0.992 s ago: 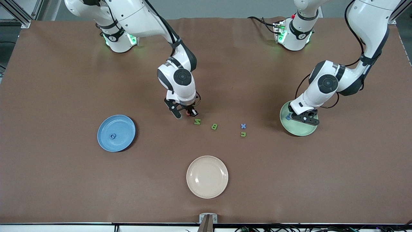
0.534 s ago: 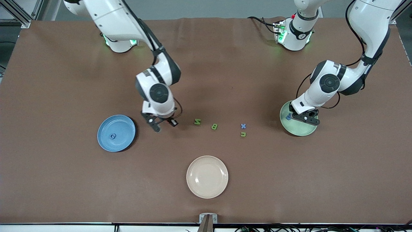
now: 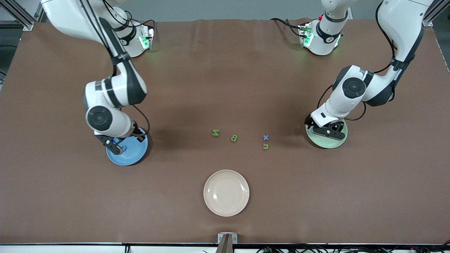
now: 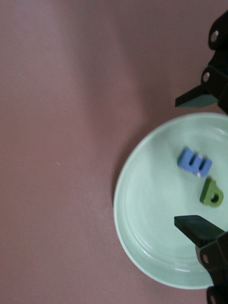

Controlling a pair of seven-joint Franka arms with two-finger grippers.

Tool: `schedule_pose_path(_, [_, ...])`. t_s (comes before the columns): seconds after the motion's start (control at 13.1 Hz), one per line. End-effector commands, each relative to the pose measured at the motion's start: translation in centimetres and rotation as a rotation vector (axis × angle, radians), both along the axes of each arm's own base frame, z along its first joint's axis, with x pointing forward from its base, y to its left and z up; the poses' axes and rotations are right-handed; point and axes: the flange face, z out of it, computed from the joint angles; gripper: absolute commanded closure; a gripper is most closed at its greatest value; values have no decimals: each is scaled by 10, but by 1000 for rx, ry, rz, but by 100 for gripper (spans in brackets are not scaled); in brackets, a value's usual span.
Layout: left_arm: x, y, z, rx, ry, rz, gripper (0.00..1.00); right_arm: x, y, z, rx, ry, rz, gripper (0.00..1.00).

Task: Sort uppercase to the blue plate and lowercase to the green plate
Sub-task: 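Release the d on the green plate while the right gripper drops the Q, then grasp the blue x with the left gripper while the right gripper grasps the green M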

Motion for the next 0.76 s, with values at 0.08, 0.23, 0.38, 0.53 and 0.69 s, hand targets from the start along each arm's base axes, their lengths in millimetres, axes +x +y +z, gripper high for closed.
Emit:
schedule_pose_path(0.08, [17,-71,18,-25,25,182,1,-2,-34,-19,27,-61,-16,98])
schedule_pose_path(0.23, [23,-109,15,-68,42,291,1,2,-38,-33,29,-79,-23,91])
schedule_pose_path(0.38, [16,-143,6,-78,62,374,1,4,-38,-37,30,-88,-22,44])
schedule_pose_path(0.53, [11,-160,-5,-89,88,387,1,4,-38,-37,30,-87,-24,0])
schedule_pose_path(0.69, [4,-175,-23,-95,126,389,1,4,-37,-38,30,-89,-22,0])
